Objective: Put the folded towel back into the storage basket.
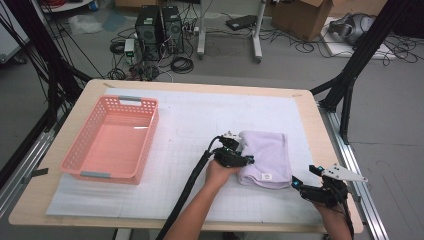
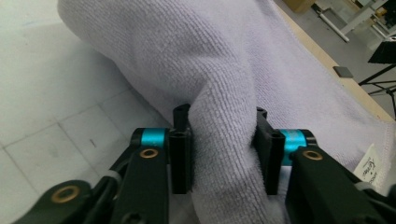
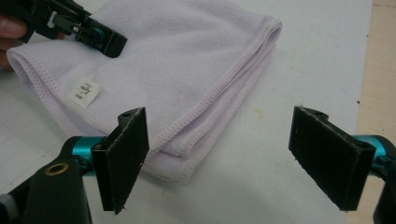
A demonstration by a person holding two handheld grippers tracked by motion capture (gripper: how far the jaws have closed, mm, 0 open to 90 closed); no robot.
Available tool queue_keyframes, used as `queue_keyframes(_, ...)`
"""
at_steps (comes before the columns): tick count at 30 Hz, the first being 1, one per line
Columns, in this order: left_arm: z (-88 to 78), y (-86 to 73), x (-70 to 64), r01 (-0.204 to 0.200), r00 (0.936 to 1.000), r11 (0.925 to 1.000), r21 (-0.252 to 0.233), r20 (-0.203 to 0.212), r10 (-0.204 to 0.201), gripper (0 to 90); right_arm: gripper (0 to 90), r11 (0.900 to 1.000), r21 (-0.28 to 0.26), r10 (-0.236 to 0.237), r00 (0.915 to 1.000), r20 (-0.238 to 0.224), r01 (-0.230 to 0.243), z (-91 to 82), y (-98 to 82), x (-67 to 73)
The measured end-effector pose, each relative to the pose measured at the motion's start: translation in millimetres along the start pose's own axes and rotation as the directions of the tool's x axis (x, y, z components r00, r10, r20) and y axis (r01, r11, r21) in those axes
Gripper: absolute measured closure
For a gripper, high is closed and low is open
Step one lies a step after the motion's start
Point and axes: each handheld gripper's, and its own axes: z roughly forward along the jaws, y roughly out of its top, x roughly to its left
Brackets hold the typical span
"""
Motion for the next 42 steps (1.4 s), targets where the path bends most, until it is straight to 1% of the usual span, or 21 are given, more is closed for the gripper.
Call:
queue_keyframes(2, -2.7, -0.3, 1.2, -0.018, 0.9998, 0.9998, -0.008, 0.01, 0.018, 69.0, 19.0, 1.0, -0.001, 0.005, 1.0, 0.001, -0.005, -0.7, 0.0, -0.5)
queue_keyframes(4, -5.3, -2.2, 2.6, -0.022, 0.9994, 0.9994, -0.027, 0.027, 0.023, 69.8, 19.0, 1.0, -0.002, 0.013, 0.9999, 0.0, -0.013, -0.6, -0.3, -0.3)
queue_keyframes(7, -9.5, -3.9, 3.7, -0.037, 0.998, 0.9978, -0.056, 0.05, 0.039, 70.6, 19.0, 1.0, 0.0, 0.004, 1.0, 0.0, -0.004, 0.2, -0.3, 0.1)
queue_keyframes(9, -14.2, -4.3, 4.0, -0.054, 0.9965, 0.9959, -0.072, 0.061, 0.058, 70.9, 19.0, 1.0, -0.001, 0.006, 1.0, 0.001, -0.006, -0.3, 0.0, 0.7)
queue_keyframes(11, -19.4, -5.2, 5.5, -0.073, 0.9949, 0.9937, -0.085, 0.064, 0.079, 71.0, 19.0, 1.0, -0.003, 0.005, 1.0, 0.001, -0.005, -0.5, 0.3, 0.5)
queue_keyframes(12, -21.5, -5.9, 6.0, -0.074, 0.9947, 0.993, -0.092, 0.065, 0.08, 71.0, 19.0, 1.0, -0.005, 0.004, 1.0, 0.002, -0.004, -0.1, 0.3, 0.4)
queue_keyframes(13, -25.6, -6.6, 8.0, -0.086, 0.9934, 0.9916, -0.096, 0.067, 0.093, 71.0, 19.0, 1.0, -0.003, 0.004, 1.0, 0.001, -0.004, 0.2, 0.2, 0.6)
queue_keyframes(17, -38.4, -9.0, 13.1, -0.107, 0.9912, 0.987, -0.119, 0.064, 0.116, 71.2, 19.0, 1.0, 0.001, 0.003, 1.0, -0.001, -0.003, 1.3, 0.5, 2.4)
queue_keyframes(18, -41.6, -9.8, 13.8, -0.108, 0.9911, 0.9856, -0.131, 0.063, 0.117, 71.2, 19.0, 1.0, 0.0, 0.002, 1.0, -0.001, -0.002, 1.4, 0.7, 2.5)
queue_keyframes(24, -58.3, -12.1, 19.1, -0.143, 0.9862, 0.976, -0.164, 0.058, 0.155, 71.6, 19.0, 1.0, 0.004, -0.003, 1.0, -0.002, 0.003, 3.1, 1.0, 4.3)
queue_keyframes(25, -60.4, -11.9, 18.8, -0.149, 0.9854, 0.9738, -0.172, 0.055, 0.161, 71.8, 19.0, 1.0, 0.006, 0.003, 1.0, -0.004, -0.003, 3.1, 1.0, 5.1)
queue_keyframes(27, -64.9, -11.1, 18.4, -0.163, 0.9828, 0.9701, -0.179, 0.056, 0.176, 71.8, 19.0, 1.0, 0.006, -0.006, 1.0, -0.007, 0.006, 3.6, 1.3, 5.1)
queue_keyframes(28, -66.8, -10.8, 17.8, -0.17, 0.9816, 0.9676, -0.186, 0.054, 0.183, 71.9, 19.0, 1.0, 0.005, -0.002, 1.0, -0.009, 0.002, 3.8, 1.3, 5.5)
queue_keyframes(30, -71.2, -10.1, 17.4, -0.193, 0.978, 0.9629, -0.189, 0.042, 0.204, 72.0, 19.0, 1.0, 0.005, 0.0, 0.9999, -0.012, 0.0, 4.3, 1.2, 5.9)
queue_keyframes(33, -77.9, -9.7, 17.8, -0.199, 0.9767, 0.9575, -0.209, 0.037, 0.211, 72.3, 19.0, 1.0, 0.008, 0.001, 0.9999, -0.015, 0.0, 4.6, 1.0, 6.0)
queue_keyframes(35, -83.6, -9.2, 19.0, -0.21, 0.9744, 0.9536, -0.216, 0.033, 0.222, 72.5, 19.0, 1.0, 0.006, -0.002, 0.9999, -0.017, 0.002, 4.7, 1.2, 5.9)
queue_keyframes(36, -83.6, -9.2, 19.0, -0.21, 0.9744, 0.9536, -0.216, 0.033, 0.222, 72.5, 19.0, 1.0, 0.006, -0.002, 0.9998, -0.018, 0.002, 4.7, 1.3, 5.9)
queue_keyframes(38, -93.1, -8.1, 19.0, -0.227, 0.9706, 0.9442, -0.238, 0.023, 0.24, 72.6, 19.0, 1.0, 0.005, 0.002, 0.9998, -0.022, -0.001, 4.7, 1.6, 6.0)
queue_keyframes(39, -96.7, -7.5, 19.1, -0.241, 0.9668, 0.9389, -0.245, 0.023, 0.255, 72.7, 19.0, 1.0, 0.003, 0.003, 0.9997, -0.024, -0.003, 4.9, 1.6, 5.8)
queue_keyframes(41, -104.5, -6.1, 18.6, -0.259, 0.9619, 0.9297, -0.262, 0.018, 0.273, 72.8, 19.0, 1.0, 0.002, 0.005, 0.9997, -0.025, -0.005, 5.2, 1.7, 6.1)
queue_keyframes(42, -107.0, -5.5, 18.9, -0.263, 0.9605, 0.9273, -0.266, 0.017, 0.278, 73.0, 19.0, 1.0, 0.003, 0.005, 0.9997, -0.025, -0.005, 5.6, 1.7, 6.4)
